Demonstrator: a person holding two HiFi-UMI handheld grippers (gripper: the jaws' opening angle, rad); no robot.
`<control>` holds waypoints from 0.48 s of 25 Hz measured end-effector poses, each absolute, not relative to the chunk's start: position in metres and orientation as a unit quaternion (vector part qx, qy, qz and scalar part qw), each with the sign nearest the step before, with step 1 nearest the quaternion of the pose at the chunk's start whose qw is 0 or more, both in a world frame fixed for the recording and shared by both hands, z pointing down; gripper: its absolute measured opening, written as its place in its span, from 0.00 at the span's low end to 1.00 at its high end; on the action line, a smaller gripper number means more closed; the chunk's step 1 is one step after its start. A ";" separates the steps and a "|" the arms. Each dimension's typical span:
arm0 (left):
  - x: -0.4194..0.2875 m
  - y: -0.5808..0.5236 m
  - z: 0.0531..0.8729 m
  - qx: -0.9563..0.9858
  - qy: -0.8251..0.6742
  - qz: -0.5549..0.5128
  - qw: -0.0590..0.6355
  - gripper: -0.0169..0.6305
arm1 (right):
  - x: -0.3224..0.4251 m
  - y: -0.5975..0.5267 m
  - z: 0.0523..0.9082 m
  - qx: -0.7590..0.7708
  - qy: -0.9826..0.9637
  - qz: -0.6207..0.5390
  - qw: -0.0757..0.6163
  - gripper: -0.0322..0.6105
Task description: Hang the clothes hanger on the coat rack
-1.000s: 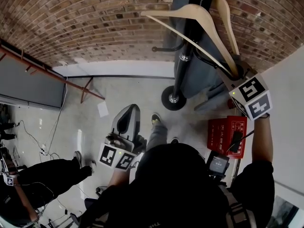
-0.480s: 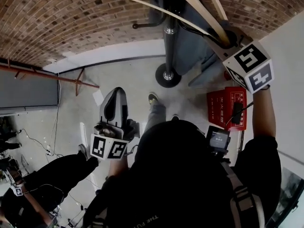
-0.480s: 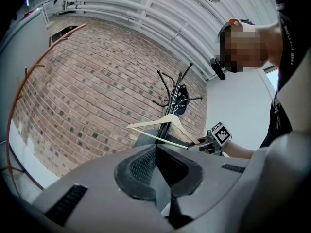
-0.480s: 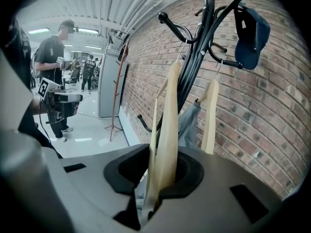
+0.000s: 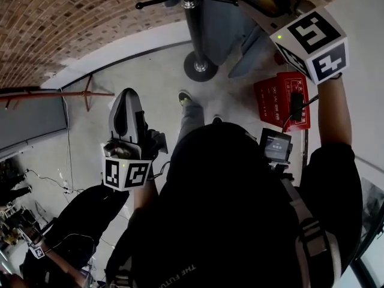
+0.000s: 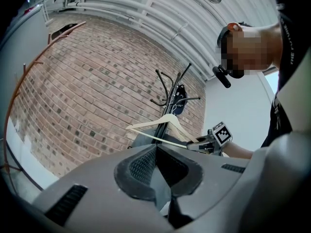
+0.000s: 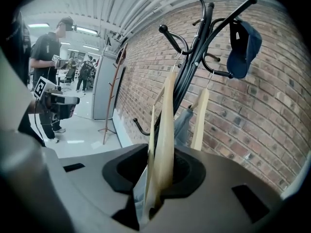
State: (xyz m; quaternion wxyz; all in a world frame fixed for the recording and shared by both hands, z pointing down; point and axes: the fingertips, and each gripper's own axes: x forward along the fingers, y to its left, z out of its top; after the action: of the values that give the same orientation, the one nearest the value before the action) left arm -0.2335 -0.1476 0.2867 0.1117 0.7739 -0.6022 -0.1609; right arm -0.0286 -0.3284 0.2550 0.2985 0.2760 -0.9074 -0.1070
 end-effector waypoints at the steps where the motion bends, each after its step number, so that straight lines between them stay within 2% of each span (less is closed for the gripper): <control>1: -0.233 -0.148 0.286 0.775 -0.601 -0.161 0.112 0.06 | -0.028 -0.328 0.254 0.278 -0.906 -0.110 0.299 0.18; 12: -0.227 -0.147 0.283 0.781 -0.595 -0.160 0.100 0.06 | -0.022 -0.321 0.249 0.295 -0.903 -0.143 0.278 0.23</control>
State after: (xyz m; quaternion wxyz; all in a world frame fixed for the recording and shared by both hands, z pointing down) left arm -0.2272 -0.1470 0.2831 0.0996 0.7811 -0.5953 -0.1597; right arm -0.0216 -0.3208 0.2491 0.2784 0.2953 -0.9026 -0.1435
